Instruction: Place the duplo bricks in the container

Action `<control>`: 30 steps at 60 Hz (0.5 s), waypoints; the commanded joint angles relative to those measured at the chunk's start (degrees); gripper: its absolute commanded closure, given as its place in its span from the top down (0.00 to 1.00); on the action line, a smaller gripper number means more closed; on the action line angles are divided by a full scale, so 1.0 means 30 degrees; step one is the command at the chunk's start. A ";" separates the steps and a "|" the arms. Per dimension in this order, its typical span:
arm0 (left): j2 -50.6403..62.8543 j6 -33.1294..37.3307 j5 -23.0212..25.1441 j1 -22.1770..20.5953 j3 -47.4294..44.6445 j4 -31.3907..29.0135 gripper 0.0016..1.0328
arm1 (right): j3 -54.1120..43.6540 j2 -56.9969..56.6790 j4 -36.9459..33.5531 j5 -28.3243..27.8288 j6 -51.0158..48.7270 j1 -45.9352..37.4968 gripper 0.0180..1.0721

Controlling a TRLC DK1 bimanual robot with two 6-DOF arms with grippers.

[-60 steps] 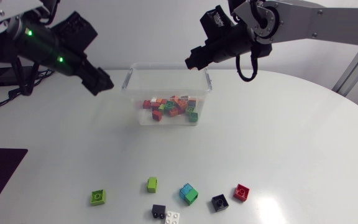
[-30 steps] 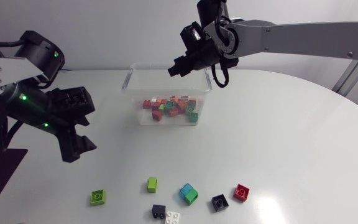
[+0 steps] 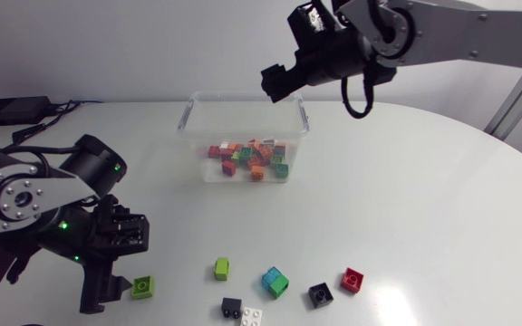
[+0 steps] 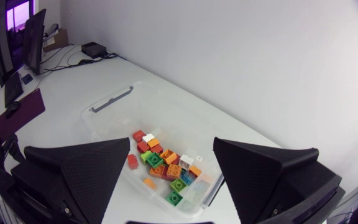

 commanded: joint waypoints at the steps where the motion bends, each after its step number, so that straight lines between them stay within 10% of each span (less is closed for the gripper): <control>1: 0.0523 0.0378 -0.0104 -0.0517 -0.0796 0.0344 0.85 | -0.1711 -0.1290 -0.1125 -0.0607 -0.0726 -0.0081 0.95; 30: 0.3774 0.0173 -0.0045 -0.1074 -0.1821 0.2951 0.84 | -0.8625 -0.8321 -0.8069 -0.0753 -0.1986 -0.0139 0.95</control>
